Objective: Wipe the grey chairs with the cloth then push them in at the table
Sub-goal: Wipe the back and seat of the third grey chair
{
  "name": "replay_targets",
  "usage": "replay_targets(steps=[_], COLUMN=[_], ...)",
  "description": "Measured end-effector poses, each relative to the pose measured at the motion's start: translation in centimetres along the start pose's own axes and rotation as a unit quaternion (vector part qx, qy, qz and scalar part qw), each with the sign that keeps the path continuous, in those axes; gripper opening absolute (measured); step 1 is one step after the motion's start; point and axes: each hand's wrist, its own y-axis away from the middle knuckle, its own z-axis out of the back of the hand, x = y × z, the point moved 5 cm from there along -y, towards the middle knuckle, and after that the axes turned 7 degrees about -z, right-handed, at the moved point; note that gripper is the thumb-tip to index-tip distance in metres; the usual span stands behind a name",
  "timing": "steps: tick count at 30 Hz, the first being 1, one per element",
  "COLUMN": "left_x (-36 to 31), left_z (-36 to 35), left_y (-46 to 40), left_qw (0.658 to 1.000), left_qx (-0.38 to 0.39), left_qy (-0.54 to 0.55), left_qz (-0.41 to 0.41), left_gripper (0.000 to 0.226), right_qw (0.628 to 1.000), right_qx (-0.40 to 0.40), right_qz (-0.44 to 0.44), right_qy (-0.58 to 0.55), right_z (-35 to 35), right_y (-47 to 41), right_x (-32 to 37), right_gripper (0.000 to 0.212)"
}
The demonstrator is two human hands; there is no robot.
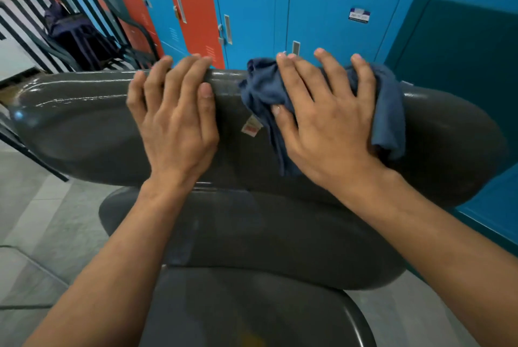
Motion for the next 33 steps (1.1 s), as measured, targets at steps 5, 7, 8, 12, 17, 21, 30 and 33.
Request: replay_targets(steps=[5, 7, 8, 12, 17, 21, 30, 33], left_x=[0.5, 0.2, 0.2, 0.6, 0.2, -1.3, -10.9, -12.5], left_z=[-0.1, -0.1, -0.1, 0.0, 0.1, 0.5, -0.5, -1.1], left_y=[1.0, 1.6, 2.0, 3.5, 6.4, 11.7, 15.9, 14.7], left_qw=[1.000, 0.999, 0.999, 0.999, 0.997, 0.984, 0.792, 0.732], left_qx=[0.008, 0.006, 0.007, 0.022, 0.054, 0.102, 0.161, 0.126], left_qy=[0.003, 0.014, 0.019, 0.017, 0.044, 0.106, 0.485, 0.531], left_qz=[0.028, 0.035, 0.036, 0.020, 0.044, 0.100, 0.333, 0.406], left_gripper=[0.043, 0.044, 0.045, 0.049, 0.054, 0.052, 0.045, 0.044], right_qw=[0.994, 0.989, 0.987, 0.975, 0.970, 0.981, 0.989, 0.984], right_qx=[-0.024, -0.031, -0.024, 0.018, 0.026, 0.003, 0.006, -0.010], right_qz=[0.098, 0.138, 0.156, 0.178, 0.217, 0.188, 0.090, 0.059], right_qy=[0.031, 0.033, 0.041, 0.131, 0.104, 0.041, -0.119, -0.171], right_z=[-1.2, -1.8, -2.5, -5.9, -6.3, -4.5, -0.9, 0.7], right_y=[1.9, 4.6, 6.5, 13.6, 14.5, 12.5, 10.0, 9.9], right_x=[1.2, -0.1, -1.0, -3.6, -4.1, -4.1, -2.9, -3.3], right_gripper=[0.059, 0.061, 0.063, 0.093, 0.090, 0.069, 0.051, 0.047])
